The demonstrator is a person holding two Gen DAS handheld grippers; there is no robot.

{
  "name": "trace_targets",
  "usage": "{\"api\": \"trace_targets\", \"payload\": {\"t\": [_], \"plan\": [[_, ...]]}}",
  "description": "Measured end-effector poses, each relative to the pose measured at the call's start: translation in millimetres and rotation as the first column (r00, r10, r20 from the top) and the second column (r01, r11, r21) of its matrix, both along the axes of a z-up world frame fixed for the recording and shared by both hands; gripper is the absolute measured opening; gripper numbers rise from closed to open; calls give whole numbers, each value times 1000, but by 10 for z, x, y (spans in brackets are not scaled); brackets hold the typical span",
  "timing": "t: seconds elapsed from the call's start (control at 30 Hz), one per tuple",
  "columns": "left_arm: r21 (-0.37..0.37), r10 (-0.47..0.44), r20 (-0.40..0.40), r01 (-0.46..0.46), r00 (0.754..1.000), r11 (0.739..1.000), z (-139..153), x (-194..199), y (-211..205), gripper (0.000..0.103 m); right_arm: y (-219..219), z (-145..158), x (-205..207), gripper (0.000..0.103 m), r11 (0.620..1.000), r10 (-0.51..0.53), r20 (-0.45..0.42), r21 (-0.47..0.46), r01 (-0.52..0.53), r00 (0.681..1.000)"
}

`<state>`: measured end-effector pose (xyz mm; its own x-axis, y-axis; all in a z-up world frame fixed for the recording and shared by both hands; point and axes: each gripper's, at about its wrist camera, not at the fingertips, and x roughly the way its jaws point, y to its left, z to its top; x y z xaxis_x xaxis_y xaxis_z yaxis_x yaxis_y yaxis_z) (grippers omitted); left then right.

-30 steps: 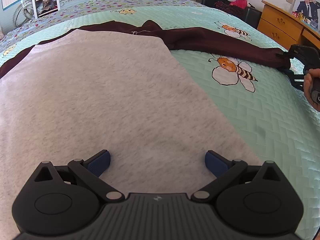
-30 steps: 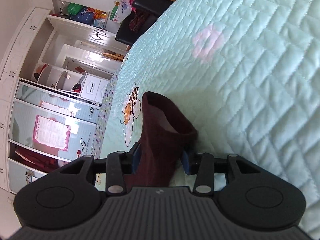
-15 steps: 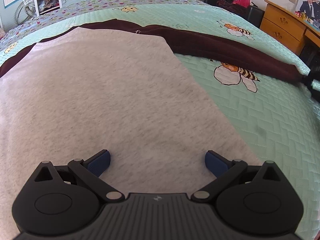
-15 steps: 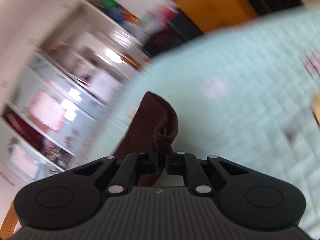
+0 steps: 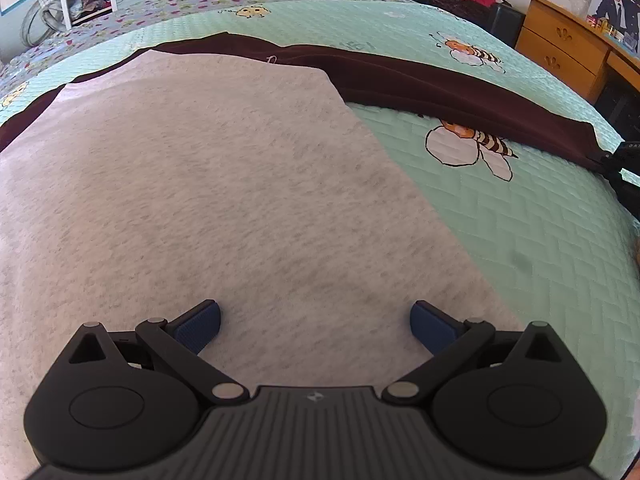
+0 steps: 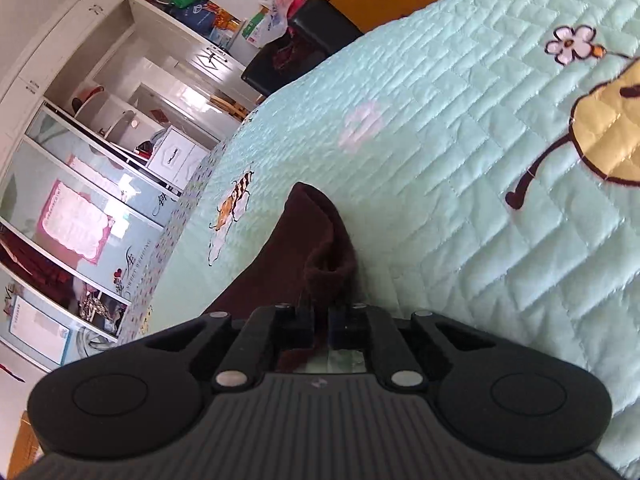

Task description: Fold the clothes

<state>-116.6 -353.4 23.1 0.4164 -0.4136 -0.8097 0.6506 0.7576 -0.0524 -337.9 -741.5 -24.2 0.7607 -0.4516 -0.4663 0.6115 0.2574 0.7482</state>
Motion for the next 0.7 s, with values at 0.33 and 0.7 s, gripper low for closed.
{"api": "trace_targets", "payload": {"t": [0.33,0.7], "plan": [[-6,-46,-15,46,999,999,31,-2,57,103,252,89,-316,24,995,-102,27,16,101,994],[12,-125,-6,125,992,992,39,-224,145,103,710,150,-362,55,999,-53,63,-5,54,997]]}}
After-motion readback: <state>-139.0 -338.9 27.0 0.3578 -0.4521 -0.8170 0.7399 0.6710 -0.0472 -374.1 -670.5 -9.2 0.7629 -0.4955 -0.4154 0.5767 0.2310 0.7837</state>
